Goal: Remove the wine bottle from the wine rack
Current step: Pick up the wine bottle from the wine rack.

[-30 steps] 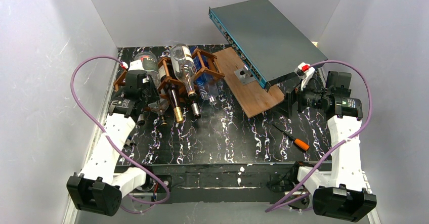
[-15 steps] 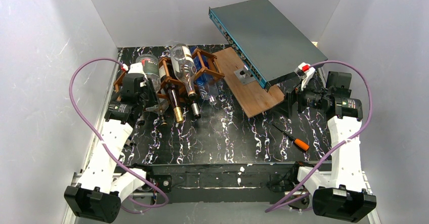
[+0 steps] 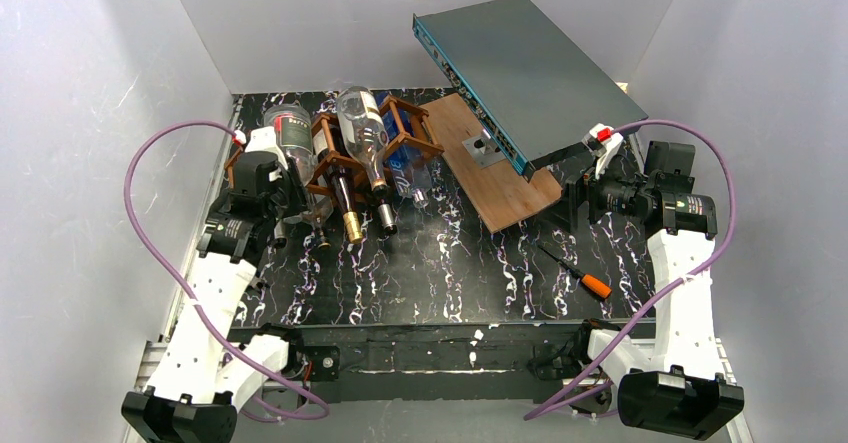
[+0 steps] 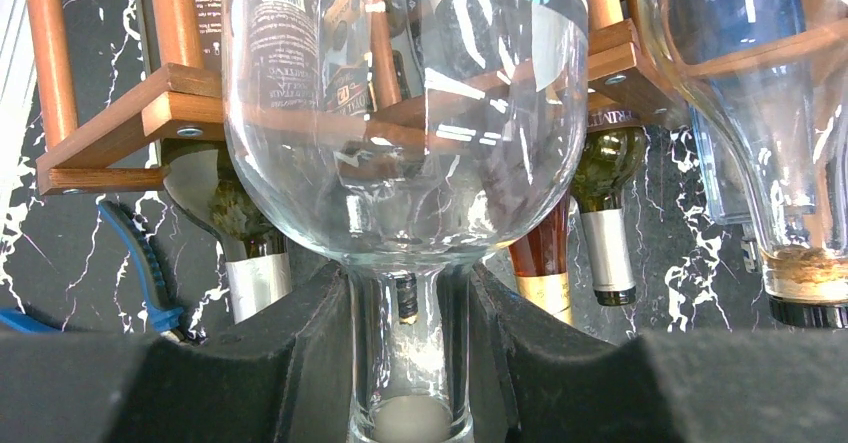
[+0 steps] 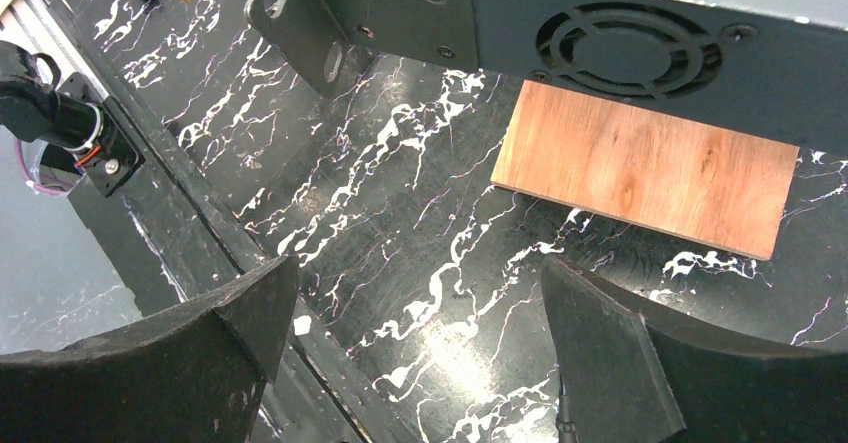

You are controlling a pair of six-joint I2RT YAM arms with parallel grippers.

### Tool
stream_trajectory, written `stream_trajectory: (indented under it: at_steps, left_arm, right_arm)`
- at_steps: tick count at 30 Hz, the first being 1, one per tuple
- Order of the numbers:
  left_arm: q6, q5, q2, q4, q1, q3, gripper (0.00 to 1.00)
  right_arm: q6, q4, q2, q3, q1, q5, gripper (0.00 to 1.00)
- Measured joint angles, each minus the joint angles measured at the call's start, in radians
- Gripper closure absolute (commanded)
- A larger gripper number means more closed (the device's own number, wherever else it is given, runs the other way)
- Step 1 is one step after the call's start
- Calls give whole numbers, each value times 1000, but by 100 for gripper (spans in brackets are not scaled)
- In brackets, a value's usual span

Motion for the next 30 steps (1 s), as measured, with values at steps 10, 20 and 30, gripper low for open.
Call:
stream_trajectory:
  at_steps: [10,20,30]
  left_arm:
    - [-6,6,-32,0,0,0,100]
    - [-55,67,-90,-34,0,21,100]
    - [-97,172,-115,-58,-6,58,100]
  right_arm:
    - [2,0,0,0,0,0,0]
    - [4,0,0,0,0,0,0]
    - [6,0,-4,0,0,0,0]
